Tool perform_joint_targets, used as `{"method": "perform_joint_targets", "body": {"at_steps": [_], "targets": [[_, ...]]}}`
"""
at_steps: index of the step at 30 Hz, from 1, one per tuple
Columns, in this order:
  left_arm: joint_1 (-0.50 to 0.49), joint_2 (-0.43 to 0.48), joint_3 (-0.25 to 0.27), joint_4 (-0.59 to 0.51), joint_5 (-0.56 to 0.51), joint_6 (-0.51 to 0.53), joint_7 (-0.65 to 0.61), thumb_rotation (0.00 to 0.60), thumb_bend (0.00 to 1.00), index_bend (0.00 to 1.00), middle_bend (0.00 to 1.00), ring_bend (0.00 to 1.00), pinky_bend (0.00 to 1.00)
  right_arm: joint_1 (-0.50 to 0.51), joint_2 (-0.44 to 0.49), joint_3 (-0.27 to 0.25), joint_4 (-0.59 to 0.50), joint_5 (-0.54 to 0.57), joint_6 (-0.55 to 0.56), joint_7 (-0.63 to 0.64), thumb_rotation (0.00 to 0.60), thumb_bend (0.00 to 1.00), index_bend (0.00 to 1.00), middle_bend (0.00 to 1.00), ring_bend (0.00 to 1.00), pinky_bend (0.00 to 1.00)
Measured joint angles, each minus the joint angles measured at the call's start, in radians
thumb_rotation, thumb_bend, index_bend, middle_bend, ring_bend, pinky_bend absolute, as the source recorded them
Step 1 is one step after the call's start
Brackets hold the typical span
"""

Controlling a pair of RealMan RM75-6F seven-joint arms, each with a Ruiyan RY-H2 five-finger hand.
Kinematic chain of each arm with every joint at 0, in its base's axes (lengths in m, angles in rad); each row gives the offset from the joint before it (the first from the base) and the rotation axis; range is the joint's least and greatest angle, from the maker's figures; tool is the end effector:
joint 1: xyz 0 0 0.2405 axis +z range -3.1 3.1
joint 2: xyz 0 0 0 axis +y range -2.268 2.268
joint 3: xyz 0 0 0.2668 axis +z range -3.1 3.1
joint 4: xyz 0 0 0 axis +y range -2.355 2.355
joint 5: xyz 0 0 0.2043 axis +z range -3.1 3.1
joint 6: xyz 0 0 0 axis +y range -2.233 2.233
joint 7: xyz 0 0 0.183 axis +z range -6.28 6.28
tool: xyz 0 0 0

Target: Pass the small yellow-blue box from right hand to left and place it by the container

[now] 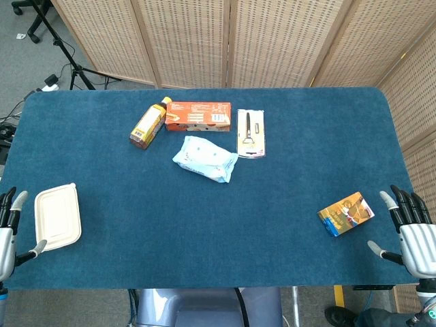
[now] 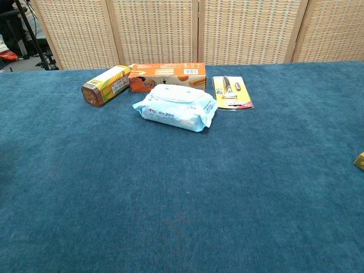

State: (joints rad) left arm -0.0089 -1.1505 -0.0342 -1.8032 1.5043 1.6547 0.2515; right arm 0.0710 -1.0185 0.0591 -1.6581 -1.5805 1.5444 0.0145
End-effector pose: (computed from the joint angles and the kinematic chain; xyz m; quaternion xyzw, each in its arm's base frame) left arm -0.2865 0.1908 0.1718 -0.5532 -0.3621 -0.3939 0.6385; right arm -0.2988 -0.2167 0.2023 0.6101 -0.3415 0.4091 0.5864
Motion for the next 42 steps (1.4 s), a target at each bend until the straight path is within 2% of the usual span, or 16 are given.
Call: {"method": "perform_joint_targets", "body": {"at_steps": [9, 14, 17, 20, 24, 29, 35, 42], "targets": [[0.004, 0.002, -0.004, 0.001, 0.004, -0.002, -0.007, 0.600, 0.00, 0.00, 0.00, 0.00, 0.00, 0.016, 0.006, -0.007, 0.004, 0.002, -0.044, 0.011, 0.600, 0.00, 0.00, 0.00, 0.00, 0.00], [0.004, 0.001, -0.010, 0.002, 0.004, -0.005, -0.004, 0.600, 0.00, 0.00, 0.00, 0.00, 0.00, 0.066, 0.016, -0.010, 0.052, -0.006, -0.134, 0.029, 0.600, 0.00, 0.00, 0.00, 0.00, 0.00], [0.001, -0.004, -0.012, 0.003, 0.001, -0.013, 0.011, 0.600, 0.00, 0.00, 0.00, 0.00, 0.00, 0.127, 0.015, -0.015, 0.139, -0.029, -0.228, 0.055, 0.600, 0.00, 0.00, 0.00, 0.00, 0.00], [-0.005, -0.007, -0.013, 0.005, -0.001, -0.024, 0.027, 0.600, 0.00, 0.00, 0.00, 0.00, 0.00, 0.192, 0.005, -0.031, 0.256, -0.076, -0.303, 0.144, 0.600, 0.00, 0.00, 0.00, 0.00, 0.00], [-0.010, -0.013, -0.018, 0.007, -0.007, -0.033, 0.043, 0.600, 0.00, 0.00, 0.00, 0.00, 0.00, 0.265, -0.031, -0.062, 0.429, -0.157, -0.352, 0.280, 0.600, 0.00, 0.00, 0.00, 0.00, 0.00], [-0.018, -0.017, -0.025, 0.011, -0.024, -0.055, 0.049, 0.600, 0.00, 0.00, 0.00, 0.00, 0.00, 0.339, -0.113, -0.122, 0.633, -0.237, -0.408, 0.347, 0.600, 0.00, 0.00, 0.00, 0.00, 0.00], [-0.028, -0.022, -0.028, 0.024, -0.019, -0.066, 0.050, 0.600, 0.00, 0.00, 0.00, 0.00, 0.00, 0.376, -0.184, -0.173, 0.708, -0.272, -0.433, 0.368, 0.600, 0.00, 0.00, 0.00, 0.00, 0.00], [-0.031, -0.029, -0.030, 0.034, -0.019, -0.071, 0.052, 0.600, 0.00, 0.00, 0.00, 0.00, 0.00, 0.389, -0.259, -0.191, 0.780, -0.273, -0.428, 0.374, 0.600, 0.00, 0.00, 0.00, 0.00, 0.00]]}}
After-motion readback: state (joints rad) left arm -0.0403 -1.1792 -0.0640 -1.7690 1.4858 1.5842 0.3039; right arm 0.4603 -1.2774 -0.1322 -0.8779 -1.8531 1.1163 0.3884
